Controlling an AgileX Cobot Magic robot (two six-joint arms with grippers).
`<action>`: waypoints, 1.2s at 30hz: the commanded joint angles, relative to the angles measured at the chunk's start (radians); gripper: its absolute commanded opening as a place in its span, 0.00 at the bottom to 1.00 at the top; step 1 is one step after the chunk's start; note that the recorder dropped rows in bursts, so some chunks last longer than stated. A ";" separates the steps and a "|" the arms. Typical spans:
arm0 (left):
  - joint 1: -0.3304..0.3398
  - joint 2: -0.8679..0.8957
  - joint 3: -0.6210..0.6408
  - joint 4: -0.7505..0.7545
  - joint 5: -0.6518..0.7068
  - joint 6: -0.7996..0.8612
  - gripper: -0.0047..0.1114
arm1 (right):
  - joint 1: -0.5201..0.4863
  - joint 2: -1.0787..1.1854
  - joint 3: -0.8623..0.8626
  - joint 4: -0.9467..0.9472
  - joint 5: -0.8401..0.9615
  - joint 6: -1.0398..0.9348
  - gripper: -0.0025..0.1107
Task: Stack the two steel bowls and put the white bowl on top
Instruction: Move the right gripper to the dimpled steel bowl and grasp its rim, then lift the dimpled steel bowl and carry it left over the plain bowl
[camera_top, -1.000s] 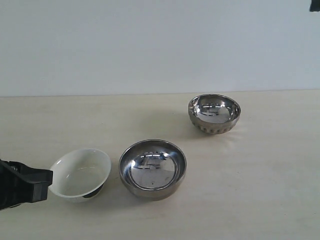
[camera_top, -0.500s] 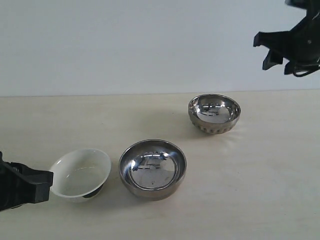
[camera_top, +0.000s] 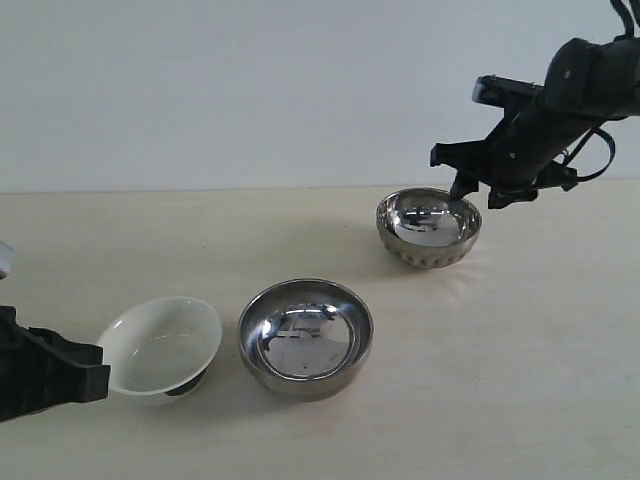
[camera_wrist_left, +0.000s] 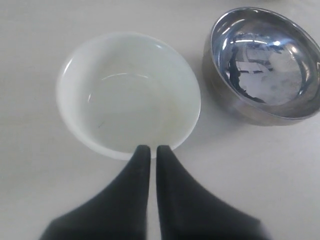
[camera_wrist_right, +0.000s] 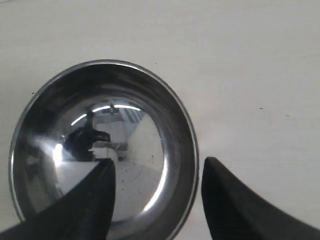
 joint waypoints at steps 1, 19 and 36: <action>0.000 0.002 0.005 -0.006 -0.015 0.005 0.07 | -0.004 0.037 -0.026 -0.010 -0.004 0.003 0.44; 0.000 0.002 0.005 -0.006 -0.013 0.005 0.07 | -0.009 0.117 -0.026 -0.007 -0.062 -0.002 0.43; 0.000 0.002 0.005 0.001 -0.032 0.008 0.07 | -0.009 0.102 -0.026 -0.002 -0.003 -0.007 0.02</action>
